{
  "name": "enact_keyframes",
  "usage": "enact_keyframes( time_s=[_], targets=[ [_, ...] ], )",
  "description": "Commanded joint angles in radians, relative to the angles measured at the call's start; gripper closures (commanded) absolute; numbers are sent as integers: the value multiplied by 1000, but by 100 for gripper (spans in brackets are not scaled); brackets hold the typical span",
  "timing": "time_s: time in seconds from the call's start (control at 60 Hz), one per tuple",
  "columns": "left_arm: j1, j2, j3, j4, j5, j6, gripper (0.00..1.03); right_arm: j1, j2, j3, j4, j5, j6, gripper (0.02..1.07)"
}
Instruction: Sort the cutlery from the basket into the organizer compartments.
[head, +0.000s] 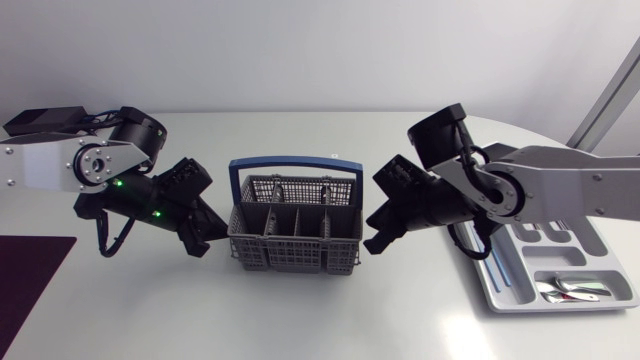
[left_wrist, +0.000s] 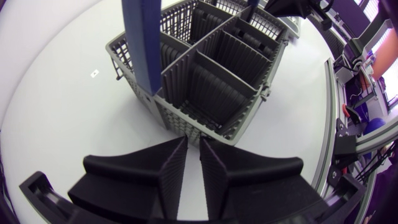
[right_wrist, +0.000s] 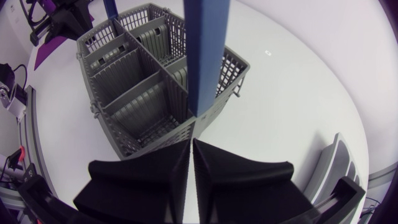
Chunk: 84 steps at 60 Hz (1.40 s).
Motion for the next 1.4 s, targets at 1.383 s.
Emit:
enact_keyframes(
  time_s=[1.383],
  targets=[
    [5,57,95,38,13,-90,88,-18,23,20,13,87,31,101]
  ],
)
